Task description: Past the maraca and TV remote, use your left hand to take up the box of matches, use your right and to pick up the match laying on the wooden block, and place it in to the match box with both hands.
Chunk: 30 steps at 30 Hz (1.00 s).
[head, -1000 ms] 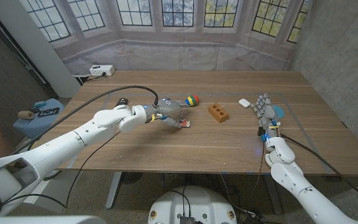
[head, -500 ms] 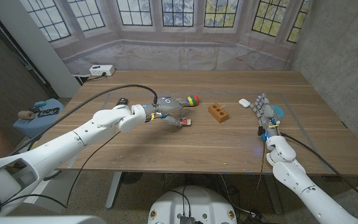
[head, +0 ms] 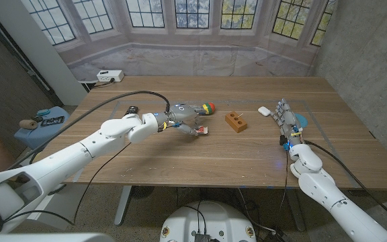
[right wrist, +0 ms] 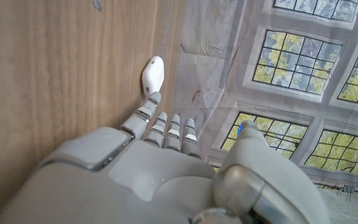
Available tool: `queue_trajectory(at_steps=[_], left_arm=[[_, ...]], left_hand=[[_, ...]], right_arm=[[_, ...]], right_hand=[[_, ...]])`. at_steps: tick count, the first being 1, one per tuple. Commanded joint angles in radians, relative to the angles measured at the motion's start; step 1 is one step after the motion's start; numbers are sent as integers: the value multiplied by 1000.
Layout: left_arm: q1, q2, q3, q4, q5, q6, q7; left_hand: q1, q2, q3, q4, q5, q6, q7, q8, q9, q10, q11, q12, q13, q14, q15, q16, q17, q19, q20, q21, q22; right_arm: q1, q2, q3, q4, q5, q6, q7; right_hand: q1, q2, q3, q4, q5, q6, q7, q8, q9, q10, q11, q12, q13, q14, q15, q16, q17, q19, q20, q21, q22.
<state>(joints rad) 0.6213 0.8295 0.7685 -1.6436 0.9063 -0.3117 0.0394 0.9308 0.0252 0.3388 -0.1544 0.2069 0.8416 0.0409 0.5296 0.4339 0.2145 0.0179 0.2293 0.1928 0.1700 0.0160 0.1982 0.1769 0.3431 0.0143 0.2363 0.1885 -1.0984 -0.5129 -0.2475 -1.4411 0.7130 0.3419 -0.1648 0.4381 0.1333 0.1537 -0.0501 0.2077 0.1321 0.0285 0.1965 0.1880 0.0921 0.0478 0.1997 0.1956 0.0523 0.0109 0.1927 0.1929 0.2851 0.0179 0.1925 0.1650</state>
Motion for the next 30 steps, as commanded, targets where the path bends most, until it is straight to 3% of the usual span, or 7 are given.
queue_trajectory(at_steps=[1, 22, 30], left_arm=[[-6, -6, 4, 24, -13, -16, 17], [-72, -32, 30, 85, -21, -74, 3], [-75, -33, 30, 86, -24, -78, 10]], left_hand=[[13, 1, -6, 1, 8, 4, -5, 9, 5, 12, -3, -3, 2, 12, -3, -3, 3, 7, -1, 2, 2], [15, 4, -11, 2, 9, 8, -10, 11, 8, 16, -2, -8, 3, 13, -3, -5, 3, 7, -1, 0, 3], [16, 4, -14, 2, 9, 8, -10, 12, 10, 18, -3, -10, 3, 13, -3, -6, 3, 7, -2, 0, 3]], right_arm=[[-14, -59, -7, -69, -45, -65, -37], [-43, -164, -12, -202, -115, -204, -98], [-55, -224, -26, -282, -203, -286, -158]], right_hand=[[-4, 3, 5, -6, -2, 5, 2, 0, 3, 3, -5, -2, 1, 6, -3, 6, 2, 7, -2, -1, 5], [1, 4, 12, -14, -2, 9, 4, 1, 3, 7, -3, 0, 1, 8, -2, 6, 1, 10, -1, -1, 5], [7, 4, 15, -20, -2, 13, 0, 3, 3, 15, -4, 2, 1, 14, -3, 7, -1, 13, 0, 0, 5]])
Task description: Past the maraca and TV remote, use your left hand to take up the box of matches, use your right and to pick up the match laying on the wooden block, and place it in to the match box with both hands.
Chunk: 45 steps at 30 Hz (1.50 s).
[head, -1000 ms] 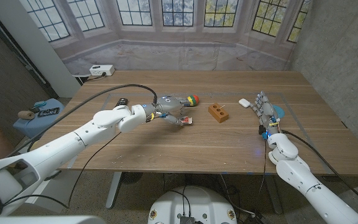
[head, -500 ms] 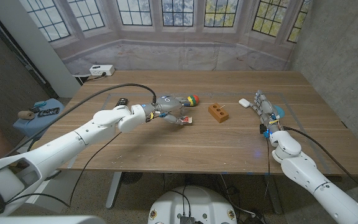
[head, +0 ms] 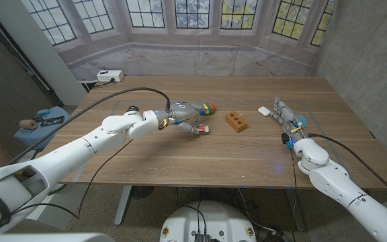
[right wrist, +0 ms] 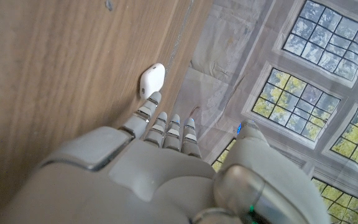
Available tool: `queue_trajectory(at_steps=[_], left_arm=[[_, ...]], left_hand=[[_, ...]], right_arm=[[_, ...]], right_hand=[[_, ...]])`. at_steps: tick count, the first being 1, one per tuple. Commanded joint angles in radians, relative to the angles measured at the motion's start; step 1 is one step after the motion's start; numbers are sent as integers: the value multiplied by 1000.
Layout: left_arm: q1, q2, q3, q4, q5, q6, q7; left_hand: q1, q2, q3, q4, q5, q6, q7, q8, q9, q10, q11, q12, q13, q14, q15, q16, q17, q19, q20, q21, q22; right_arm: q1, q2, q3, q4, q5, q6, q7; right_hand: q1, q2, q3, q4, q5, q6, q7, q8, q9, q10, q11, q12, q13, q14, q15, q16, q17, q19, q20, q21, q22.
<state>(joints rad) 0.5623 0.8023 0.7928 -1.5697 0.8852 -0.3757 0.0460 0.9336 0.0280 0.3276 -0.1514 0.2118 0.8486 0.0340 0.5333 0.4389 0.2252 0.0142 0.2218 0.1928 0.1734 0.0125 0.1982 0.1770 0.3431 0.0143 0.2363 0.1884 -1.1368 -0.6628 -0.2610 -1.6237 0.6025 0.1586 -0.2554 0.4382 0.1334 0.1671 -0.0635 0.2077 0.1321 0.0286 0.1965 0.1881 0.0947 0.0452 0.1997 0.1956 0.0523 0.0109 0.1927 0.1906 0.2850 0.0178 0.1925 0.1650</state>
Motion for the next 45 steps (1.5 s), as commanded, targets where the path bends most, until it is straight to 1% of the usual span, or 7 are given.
queue_trajectory(at_steps=[1, 8, 16, 19, 22, 34, 45], left_arm=[[-16, -6, 6, 12, -4, -15, 4], [-12, -3, 4, 10, -10, -14, 0], [-13, -3, 6, 14, -11, -21, 4], [-10, -3, 4, 11, -12, -22, 8], [-4, 0, -2, -1, -22, -20, 7], [13, 7, -19, -28, -37, -21, 6], [18, 0, -27, -24, -49, -33, 20]], left_hand=[[13, 1, -3, -1, 4, 1, -3, 9, 5, 7, 1, -2, 3, 10, -1, -6, 3, 8, -2, 0, 3], [13, 3, -5, 1, 5, 2, -3, 9, 4, 7, 1, -4, 3, 10, 1, -7, 4, 7, -2, -1, 3], [12, 4, -8, 1, 4, 2, -5, 10, 6, 8, 2, -5, 3, 10, 0, -7, 4, 8, -2, -1, 3], [13, 4, -9, 1, 4, 3, -5, 10, 5, 9, -1, -6, 3, 11, -1, -7, 4, 8, -2, -1, 3], [13, 5, -9, 2, 5, 4, -3, 10, 4, 8, 4, -6, 3, 11, 0, -7, 4, 7, -2, -1, 3], [14, 7, -12, 2, 5, 2, -5, 8, 2, 9, 4, -8, 3, 11, 0, -8, 4, 7, -2, -2, 3], [14, 8, -15, 2, 6, 2, -6, 8, 3, 10, 3, -10, 4, 12, -1, -8, 4, 7, -2, -3, 3]], right_arm=[[-18, -83, -14, -110, -104, -116, -74], [-18, -133, -38, -172, -204, -205, -123], [-8, -161, -59, -199, -291, -256, -148], [3, -178, -77, -215, -351, -292, -166], [13, -195, -93, -233, -407, -325, -177], [46, -235, -135, -267, -554, -400, -169], [66, -275, -169, -294, -665, -463, -134]], right_hand=[[9, 4, 3, -9, -2, 17, -1, 4, 3, 14, -3, 3, 1, 15, -4, 7, 1, 16, 0, 1, 5], [22, 5, 10, -21, -1, 34, -7, 10, 3, 27, -10, 7, 1, 21, -7, 8, -1, 21, 0, 2, 5], [44, 4, 20, -39, -2, 50, -16, 14, 4, 42, -23, 10, 2, 32, -14, 10, -4, 32, -4, 4, 5], [54, 4, 24, -47, -3, 59, -21, 17, 5, 48, -32, 12, 2, 40, -19, 12, -4, 33, -4, 4, 5], [58, 2, 25, -51, -4, 62, -20, 17, 5, 53, -28, 13, 2, 42, -20, 12, -4, 37, -5, 5, 5], [75, -7, 29, -68, -8, 83, -25, 21, 6, 69, -44, 15, 2, 60, -28, 15, -5, 54, -8, 8, 5], [81, -8, 30, -73, -10, 92, -28, 22, 6, 78, -43, 15, 3, 69, -31, 17, -5, 63, -8, 9, 5]])
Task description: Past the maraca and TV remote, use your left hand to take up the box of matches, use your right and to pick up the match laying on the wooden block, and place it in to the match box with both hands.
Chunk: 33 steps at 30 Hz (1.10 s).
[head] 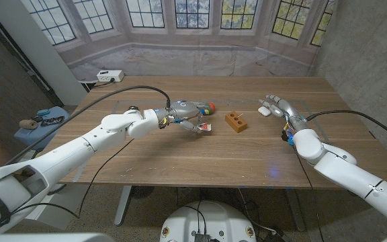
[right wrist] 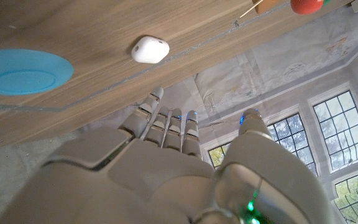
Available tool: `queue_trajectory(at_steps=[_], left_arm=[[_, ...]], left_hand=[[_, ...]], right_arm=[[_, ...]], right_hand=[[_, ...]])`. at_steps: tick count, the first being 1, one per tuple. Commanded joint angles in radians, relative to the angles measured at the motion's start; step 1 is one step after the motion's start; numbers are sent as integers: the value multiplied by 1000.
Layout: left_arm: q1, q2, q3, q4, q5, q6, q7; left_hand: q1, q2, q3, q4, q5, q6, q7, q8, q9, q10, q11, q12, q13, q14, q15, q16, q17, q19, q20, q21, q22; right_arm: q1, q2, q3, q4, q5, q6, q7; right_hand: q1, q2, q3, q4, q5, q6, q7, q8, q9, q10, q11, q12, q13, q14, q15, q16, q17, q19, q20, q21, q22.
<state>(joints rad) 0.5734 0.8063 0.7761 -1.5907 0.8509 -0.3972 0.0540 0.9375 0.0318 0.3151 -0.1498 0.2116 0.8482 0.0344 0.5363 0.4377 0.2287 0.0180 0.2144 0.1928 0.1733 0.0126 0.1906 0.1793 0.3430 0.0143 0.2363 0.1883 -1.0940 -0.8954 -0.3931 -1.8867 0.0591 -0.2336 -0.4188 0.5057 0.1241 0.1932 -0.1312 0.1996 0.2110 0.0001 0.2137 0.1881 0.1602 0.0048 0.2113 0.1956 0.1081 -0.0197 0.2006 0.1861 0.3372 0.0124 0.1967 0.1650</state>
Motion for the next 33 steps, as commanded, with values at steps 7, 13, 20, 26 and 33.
queue_trajectory(at_steps=[7, 13, 20, 26, 33], left_arm=[[3, -14, -10, 20, -22, -27, 30], [2, -24, -10, 39, -34, -38, 51], [-5, -32, -7, 58, -67, -55, 35], [-24, -44, 1, 90, -86, -90, 29], [-63, -66, 22, 153, -92, -161, 40]], left_hand=[[10, 5, -4, 0, 6, 0, -7, 4, 4, 6, -1, -3, 4, 13, 0, 0, 2, 7, -3, -3, 3], [10, 5, -6, 1, 6, 0, -4, 4, 4, 10, -2, -2, 4, 14, -1, 0, 2, 9, -3, -3, 4], [7, 6, -8, 2, 6, 1, -3, 5, 4, 11, 0, -3, 4, 17, -2, 1, 2, 9, -3, -3, 4], [6, 6, -10, 3, 6, 1, -6, 5, 4, 12, -2, -3, 4, 16, -3, 0, 2, 9, -5, -3, 4], [6, 7, -12, 3, 6, 0, -7, 4, 3, 12, -5, -4, 4, 17, -3, 0, 2, 8, -5, -3, 4]], right_arm=[[40, -65, -56, -41, -180, -100, 61], [54, -81, -74, -43, -227, -117, 90], [72, -102, -97, -38, -287, -119, 122], [85, -114, -107, -31, -330, -112, 142], [99, -121, -118, -23, -373, -109, 165]], right_hand=[[18, 0, 6, -9, -3, 19, -4, 5, 6, 21, -9, 5, 3, 20, -5, 10, 0, 18, -3, 6, 5], [21, 0, 6, -10, -4, 23, -5, 6, 6, 24, -12, 5, 3, 24, -7, 11, 0, 21, -4, 5, 5], [55, 17, 27, -25, -5, 33, -13, 6, 6, 32, -22, 3, 3, 33, -18, 11, 0, 28, -9, 4, 5], [86, 14, 40, -39, -6, 46, -14, 8, 6, 44, -26, 4, 2, 48, -22, 12, -2, 43, -13, 6, 4], [91, 5, 40, -40, -10, 52, -13, 8, 6, 49, -24, 3, 2, 55, -25, 13, -2, 52, -12, 8, 5]])
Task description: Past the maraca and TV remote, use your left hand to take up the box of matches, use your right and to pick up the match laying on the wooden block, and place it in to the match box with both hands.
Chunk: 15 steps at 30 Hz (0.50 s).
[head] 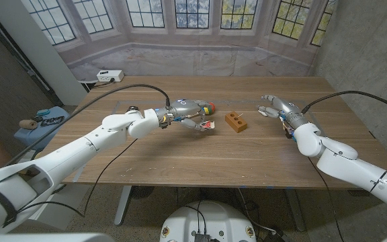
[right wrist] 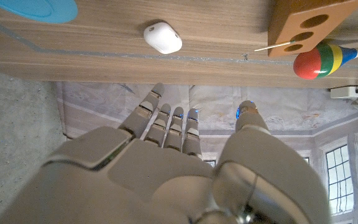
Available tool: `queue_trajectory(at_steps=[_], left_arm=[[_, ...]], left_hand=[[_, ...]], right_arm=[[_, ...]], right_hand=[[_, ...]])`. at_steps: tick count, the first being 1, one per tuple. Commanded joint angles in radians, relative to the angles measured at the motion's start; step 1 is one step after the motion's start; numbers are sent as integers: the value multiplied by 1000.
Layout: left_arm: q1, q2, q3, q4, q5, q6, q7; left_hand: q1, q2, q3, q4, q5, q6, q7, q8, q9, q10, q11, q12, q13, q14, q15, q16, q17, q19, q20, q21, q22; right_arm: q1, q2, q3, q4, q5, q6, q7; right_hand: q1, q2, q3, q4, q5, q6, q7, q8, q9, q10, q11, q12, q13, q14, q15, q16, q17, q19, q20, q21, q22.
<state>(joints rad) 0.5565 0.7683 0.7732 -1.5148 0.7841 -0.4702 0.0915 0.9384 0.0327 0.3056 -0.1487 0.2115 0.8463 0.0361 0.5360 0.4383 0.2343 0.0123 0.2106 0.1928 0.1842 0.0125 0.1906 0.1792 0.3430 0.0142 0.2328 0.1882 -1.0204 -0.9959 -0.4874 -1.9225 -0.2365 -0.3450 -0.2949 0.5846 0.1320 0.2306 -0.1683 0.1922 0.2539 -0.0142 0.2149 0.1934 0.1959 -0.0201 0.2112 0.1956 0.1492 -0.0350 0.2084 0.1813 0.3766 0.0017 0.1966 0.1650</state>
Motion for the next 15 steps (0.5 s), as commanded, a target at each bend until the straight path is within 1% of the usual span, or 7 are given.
queue_trajectory(at_steps=[1, 7, 8, 10, 15], left_arm=[[-53, -32, 28, 89, -28, -99, 1], [-97, -54, 48, 163, -47, -171, -3], [-102, -56, 50, 172, -45, -180, 0], [-115, -62, 55, 195, -50, -201, -1], [-136, -68, 63, 231, -47, -232, 4]], left_hand=[[5, 6, -3, 2, 6, 2, -8, 4, 3, 7, 0, 0, 4, 6, -3, 0, 2, 9, -6, 0, 4], [6, 8, -3, 2, 7, 0, -10, 4, 3, 5, -1, -2, 4, 3, -4, -1, 2, 6, -9, -1, 4], [6, 9, -4, 2, 7, 3, -15, 5, 3, 5, -1, -2, 4, 3, -4, -1, 2, 6, -11, -1, 4], [5, 9, -4, 2, 7, 3, -13, 5, 2, 5, -2, -2, 4, 3, -6, -1, 2, 4, -12, -2, 4], [5, 11, -6, 3, 7, 1, -12, 4, 3, 3, -3, -3, 5, 0, -7, -2, 2, 3, -13, -3, 4]], right_arm=[[27, -22, -25, 14, -82, 5, 45], [34, -21, -30, 18, -109, -8, 65], [34, -20, -30, 18, -113, -13, 65], [35, -19, -31, 20, -119, -13, 68], [47, -17, -41, 25, -147, -20, 80]], right_hand=[[13, -4, 2, -3, -3, 10, 1, 6, 1, 14, 1, 4, 3, 14, -10, 5, 3, 14, -1, 8, 5], [15, -8, 2, -2, -5, 13, 1, 6, 1, 19, 1, 4, 3, 18, -12, 6, 3, 19, 0, 8, 5], [16, -9, 2, -1, -5, 15, 0, 7, 1, 20, 1, 4, 3, 19, -13, 6, 4, 20, 0, 9, 5], [16, -10, 1, -1, -6, 16, 0, 7, 1, 21, 0, 4, 3, 20, -13, 6, 4, 22, 0, 9, 5], [18, -12, 1, 0, -7, 18, -1, 6, 2, 24, -2, 4, 3, 24, -15, 7, 4, 27, 1, 9, 5]])
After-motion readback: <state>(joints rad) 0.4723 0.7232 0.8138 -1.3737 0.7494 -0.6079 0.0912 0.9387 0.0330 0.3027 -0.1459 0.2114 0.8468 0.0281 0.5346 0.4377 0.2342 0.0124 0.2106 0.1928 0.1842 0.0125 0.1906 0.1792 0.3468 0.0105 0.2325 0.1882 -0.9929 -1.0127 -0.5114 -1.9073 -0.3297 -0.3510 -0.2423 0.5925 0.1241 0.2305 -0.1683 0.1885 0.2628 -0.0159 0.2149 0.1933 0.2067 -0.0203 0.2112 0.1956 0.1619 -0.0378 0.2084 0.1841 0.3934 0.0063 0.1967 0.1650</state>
